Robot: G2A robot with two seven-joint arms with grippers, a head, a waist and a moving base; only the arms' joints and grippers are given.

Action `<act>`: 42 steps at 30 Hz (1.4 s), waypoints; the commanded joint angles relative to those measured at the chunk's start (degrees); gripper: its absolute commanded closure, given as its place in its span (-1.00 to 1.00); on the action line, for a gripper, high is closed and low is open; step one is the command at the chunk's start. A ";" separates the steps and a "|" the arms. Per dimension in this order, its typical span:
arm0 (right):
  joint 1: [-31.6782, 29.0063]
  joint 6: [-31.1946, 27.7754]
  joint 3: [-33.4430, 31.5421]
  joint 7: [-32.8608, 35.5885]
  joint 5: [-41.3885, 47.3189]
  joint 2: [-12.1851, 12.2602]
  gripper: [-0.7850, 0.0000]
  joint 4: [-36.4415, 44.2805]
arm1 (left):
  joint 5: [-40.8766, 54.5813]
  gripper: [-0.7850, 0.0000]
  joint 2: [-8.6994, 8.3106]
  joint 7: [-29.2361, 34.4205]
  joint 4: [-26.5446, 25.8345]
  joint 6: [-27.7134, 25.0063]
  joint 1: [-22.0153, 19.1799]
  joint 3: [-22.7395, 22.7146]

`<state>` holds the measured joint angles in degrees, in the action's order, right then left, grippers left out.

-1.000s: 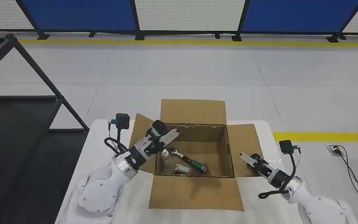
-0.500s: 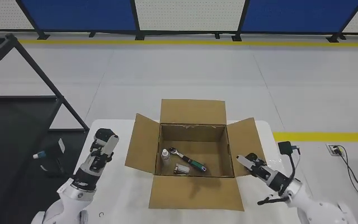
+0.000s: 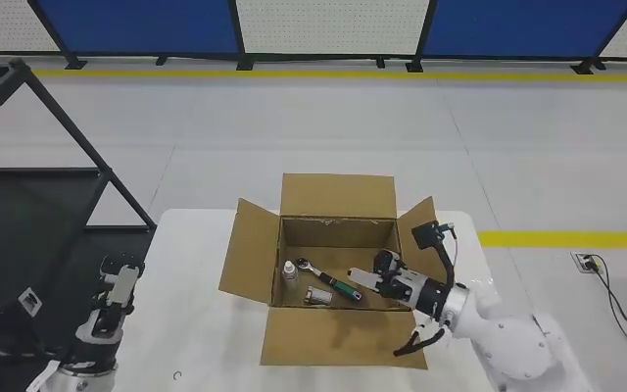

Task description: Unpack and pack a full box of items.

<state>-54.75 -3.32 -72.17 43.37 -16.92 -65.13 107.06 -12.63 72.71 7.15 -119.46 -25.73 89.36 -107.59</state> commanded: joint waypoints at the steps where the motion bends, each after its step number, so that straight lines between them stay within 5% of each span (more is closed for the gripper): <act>1: 3.75 0.92 3.89 -0.73 -0.59 -0.63 -1.00 -2.03 | 0.30 -1.00 0.01 -0.26 -0.12 -0.35 0.72 -0.40; 18: 5.87 0.14 6.78 -1.37 -2.07 -1.10 -1.00 -2.87 | 0.62 -1.00 0.02 -0.47 -0.32 0.17 0.50 -0.28; 24: 17.83 -8.98 18.04 4.36 -17.48 -2.59 -1.00 -10.35 | 6.42 -1.00 0.03 -1.71 -1.10 3.39 -0.76 -1.64; 32: 32.49 -14.57 29.99 8.66 -21.09 -6.86 -1.00 -27.39 | 13.90 -1.00 0.20 -4.13 -1.32 4.49 2.01 -7.16; 37: 38.43 -12.14 36.75 7.56 -22.17 -10.76 -1.00 -38.87 | 16.31 -1.00 0.27 -3.58 -1.86 5.07 3.12 -8.31; 42: 38.43 -12.14 36.75 7.56 -22.17 -10.76 -1.00 -38.87 | 16.31 -1.00 0.27 -3.58 -1.86 5.07 3.12 -8.31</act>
<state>-16.29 -15.43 -35.40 50.91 -39.06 -75.90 68.11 3.68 72.97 3.58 -121.32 -20.65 92.49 -115.91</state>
